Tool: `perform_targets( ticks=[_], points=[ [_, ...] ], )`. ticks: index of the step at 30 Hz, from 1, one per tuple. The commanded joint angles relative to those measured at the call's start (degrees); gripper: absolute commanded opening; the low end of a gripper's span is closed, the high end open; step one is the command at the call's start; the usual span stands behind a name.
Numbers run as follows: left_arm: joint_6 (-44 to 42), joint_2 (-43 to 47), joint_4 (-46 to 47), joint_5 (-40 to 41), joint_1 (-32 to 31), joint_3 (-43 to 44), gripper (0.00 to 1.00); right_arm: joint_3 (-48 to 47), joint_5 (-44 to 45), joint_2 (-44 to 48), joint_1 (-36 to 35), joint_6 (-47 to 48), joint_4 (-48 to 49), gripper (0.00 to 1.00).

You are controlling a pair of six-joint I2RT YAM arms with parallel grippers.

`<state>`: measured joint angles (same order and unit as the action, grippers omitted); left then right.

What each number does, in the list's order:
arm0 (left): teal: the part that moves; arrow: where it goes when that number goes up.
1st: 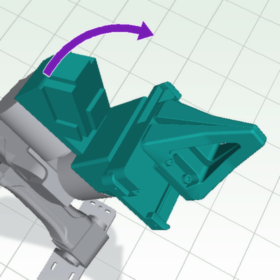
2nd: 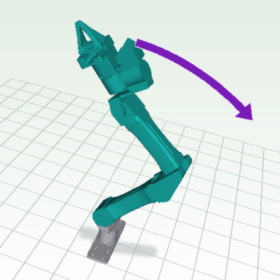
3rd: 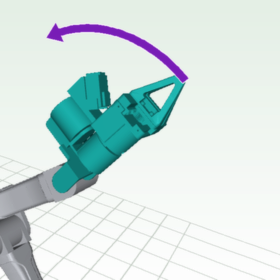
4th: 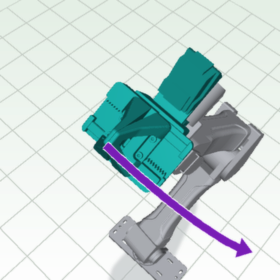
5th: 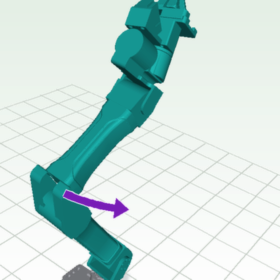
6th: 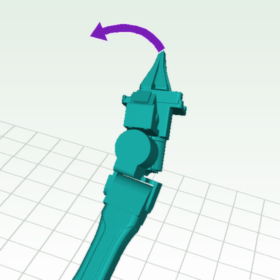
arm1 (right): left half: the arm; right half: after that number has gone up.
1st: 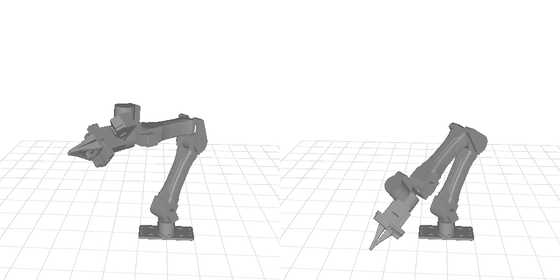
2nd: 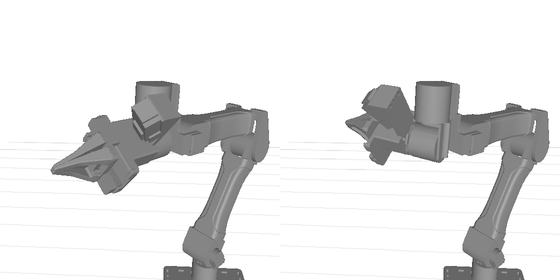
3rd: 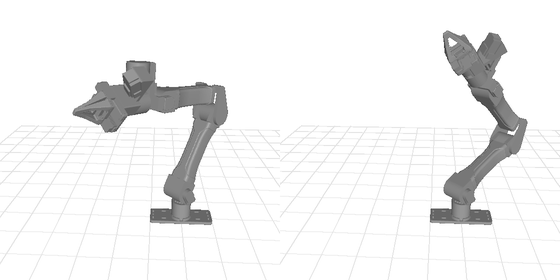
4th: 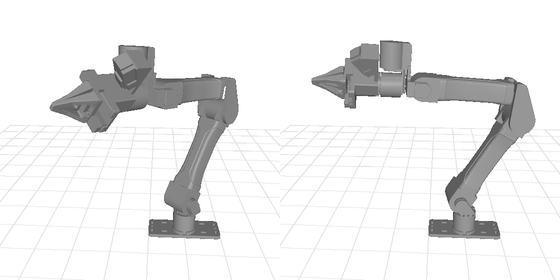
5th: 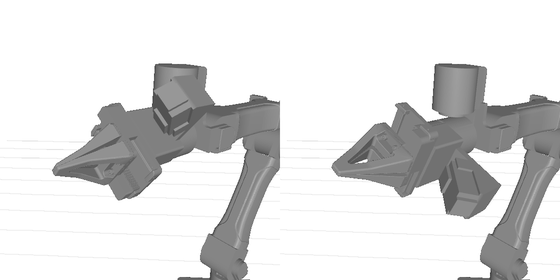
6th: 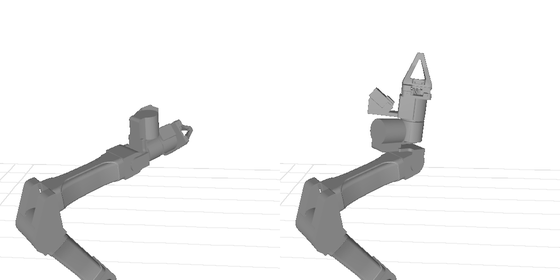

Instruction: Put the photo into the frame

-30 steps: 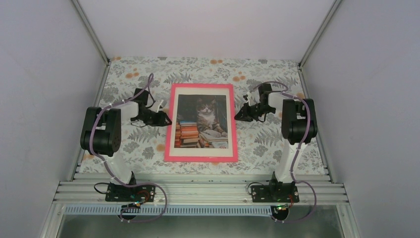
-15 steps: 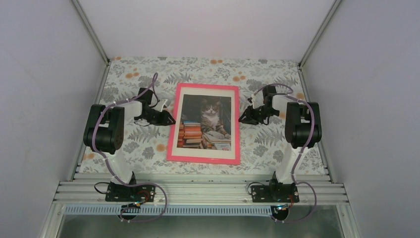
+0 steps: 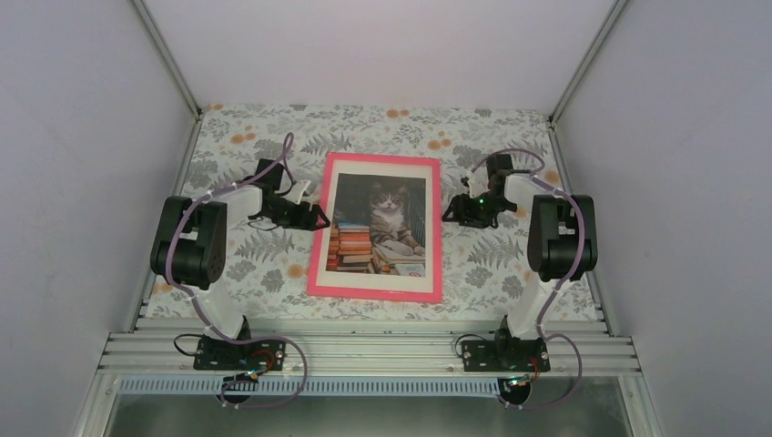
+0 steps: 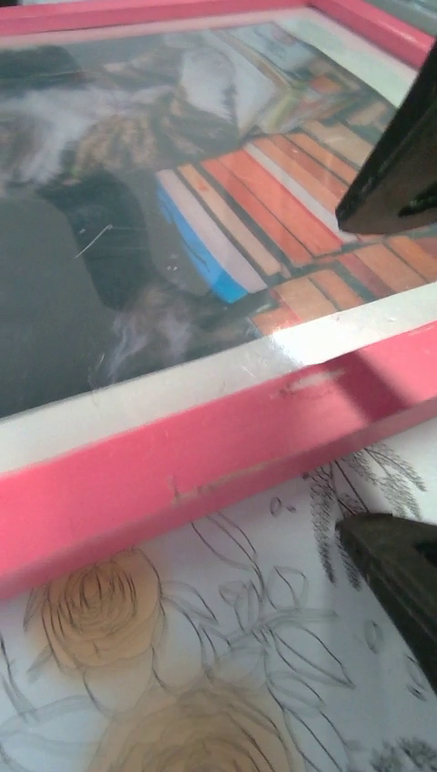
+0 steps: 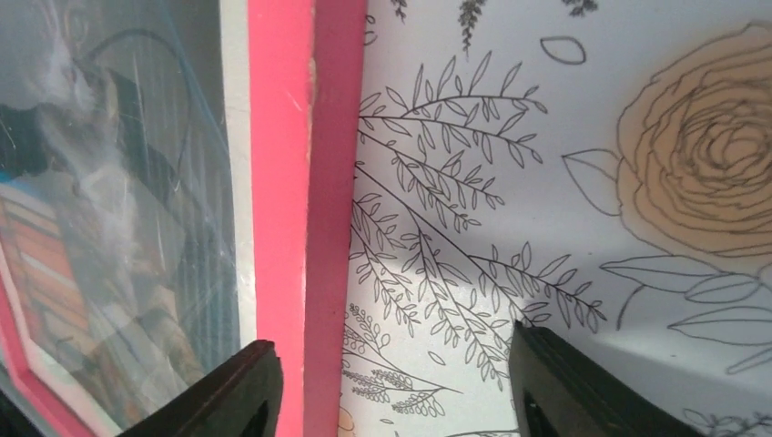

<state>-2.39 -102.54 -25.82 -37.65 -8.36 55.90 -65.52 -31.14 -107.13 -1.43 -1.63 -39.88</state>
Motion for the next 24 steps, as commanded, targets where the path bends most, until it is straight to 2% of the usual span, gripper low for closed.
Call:
perform_targets(
  ticks=[1,4,9,14,16,20,24],
  points=[
    [-1.0,3.3,-2.9,5.4,2.1,0.8,0.84,-0.1,3.5,2.5,0.4,1.4,-2.3,0.70],
    [-3.0,5.1,-6.1,6.8,3.3,4.6,0.99,-2.3,2.1,4.4,0.5,2.2,-3.1,0.82],
    [-6.1,4.6,-11.2,9.7,6.9,19.6,1.00,-7.8,2.4,7.4,1.6,4.0,-3.2,1.00],
    [-6.5,-0.7,-18.4,9.6,13.0,41.9,1.00,-17.7,5.8,10.0,4.0,5.9,-3.1,1.00],
    [-8.2,-2.3,-20.3,8.8,15.2,48.3,1.00,-22.2,8.7,10.3,4.8,7.4,-3.5,1.00],
    [-13.0,-2.9,-21.4,10.5,18.4,54.9,1.00,-27.1,6.9,11.3,7.6,11.6,-3.8,1.00],
    [-14.4,-1.2,-19.8,14.0,20.4,52.8,1.00,-24.9,6.3,15.4,10.6,13.4,-0.6,1.00]
  ],
)
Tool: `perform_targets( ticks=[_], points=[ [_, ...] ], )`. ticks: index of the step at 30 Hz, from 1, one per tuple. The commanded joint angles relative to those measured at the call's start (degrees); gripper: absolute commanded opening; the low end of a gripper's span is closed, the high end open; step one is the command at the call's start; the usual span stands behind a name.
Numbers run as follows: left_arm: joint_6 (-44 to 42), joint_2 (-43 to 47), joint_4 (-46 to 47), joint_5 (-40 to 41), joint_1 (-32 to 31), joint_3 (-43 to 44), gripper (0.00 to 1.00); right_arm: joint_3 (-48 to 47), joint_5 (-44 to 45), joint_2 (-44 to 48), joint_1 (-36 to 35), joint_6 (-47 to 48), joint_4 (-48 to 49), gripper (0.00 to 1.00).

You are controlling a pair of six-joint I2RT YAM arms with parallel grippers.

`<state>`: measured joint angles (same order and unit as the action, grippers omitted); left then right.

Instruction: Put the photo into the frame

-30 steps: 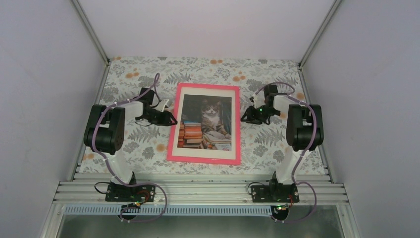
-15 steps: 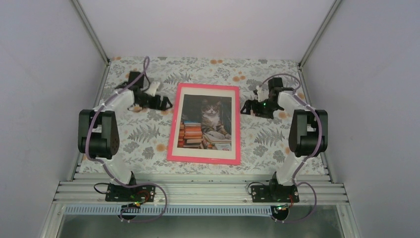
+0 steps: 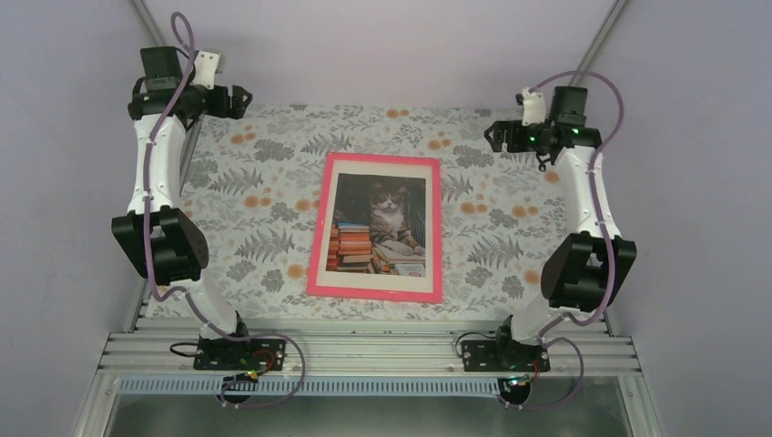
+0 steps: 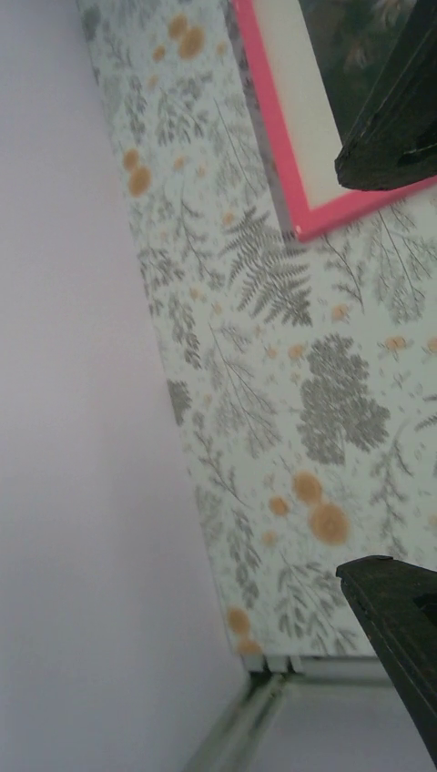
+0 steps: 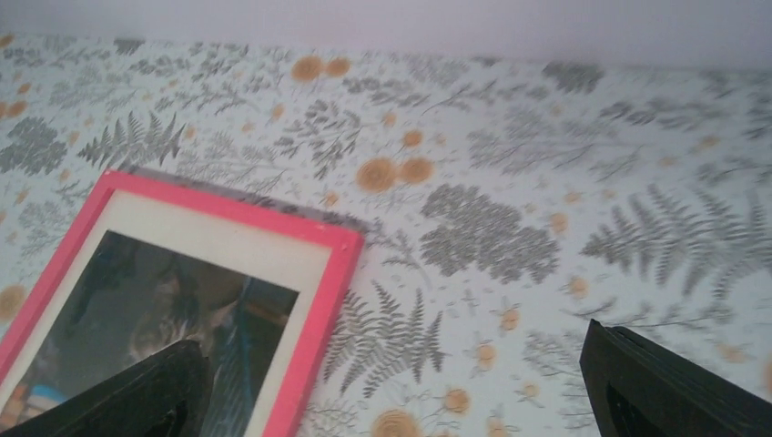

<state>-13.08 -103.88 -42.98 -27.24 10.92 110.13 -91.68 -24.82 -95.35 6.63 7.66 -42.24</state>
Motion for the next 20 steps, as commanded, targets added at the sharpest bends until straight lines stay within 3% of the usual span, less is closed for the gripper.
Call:
perform_targets(
  ticks=[1,10,20],
  points=[
    [-3.8,1.3,-1.8,5.0,1.6,-3.3,1.00,2.8,0.0,4.5,3.0,4.2,3.0,1.00],
    [-4.4,11.6,9.8,7.6,5.8,-31.4,1.00,21.3,-1.1,11.2,4.8,4.1,9.8,1.00],
    [-0.9,16.3,14.0,5.8,6.0,-38.6,1.00,23.8,-3.6,12.0,4.9,3.3,9.6,1.00]
  ],
)
